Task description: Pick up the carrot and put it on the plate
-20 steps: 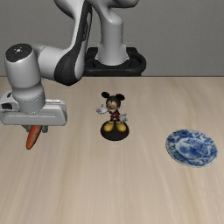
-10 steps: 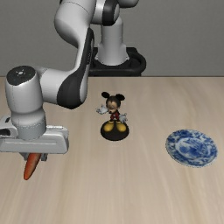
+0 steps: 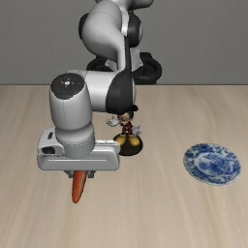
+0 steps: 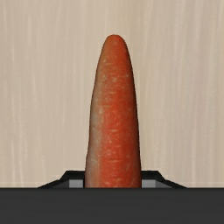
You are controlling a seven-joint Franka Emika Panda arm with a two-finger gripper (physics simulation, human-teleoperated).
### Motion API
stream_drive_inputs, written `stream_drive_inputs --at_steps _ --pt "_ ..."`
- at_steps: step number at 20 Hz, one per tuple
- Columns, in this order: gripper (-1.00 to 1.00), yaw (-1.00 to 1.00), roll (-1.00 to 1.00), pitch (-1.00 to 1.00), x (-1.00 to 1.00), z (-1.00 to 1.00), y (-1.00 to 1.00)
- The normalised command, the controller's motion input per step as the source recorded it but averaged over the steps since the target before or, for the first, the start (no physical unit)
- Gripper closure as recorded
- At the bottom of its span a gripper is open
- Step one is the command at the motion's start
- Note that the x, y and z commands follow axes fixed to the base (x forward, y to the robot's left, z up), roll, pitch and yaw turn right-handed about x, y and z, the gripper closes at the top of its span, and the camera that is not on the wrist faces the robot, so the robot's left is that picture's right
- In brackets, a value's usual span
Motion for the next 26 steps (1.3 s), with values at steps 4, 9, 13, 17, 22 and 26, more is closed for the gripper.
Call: stream_drive_inputs --at_steps 4,9,13,17,22,26 --pt "1.0 0.0 0.0 0.0 0.0 0.0 1.0" --pt "1.0 0.0 0.0 0.0 0.0 0.0 1.0" --pt "1.0 0.0 0.0 0.0 0.0 0.0 1.0" --pt "1.0 0.0 0.0 0.0 0.0 0.0 1.0" --pt "1.0 0.0 0.0 0.0 0.0 0.0 1.0" --pt "1.0 0.0 0.0 0.0 0.0 0.0 1.0"
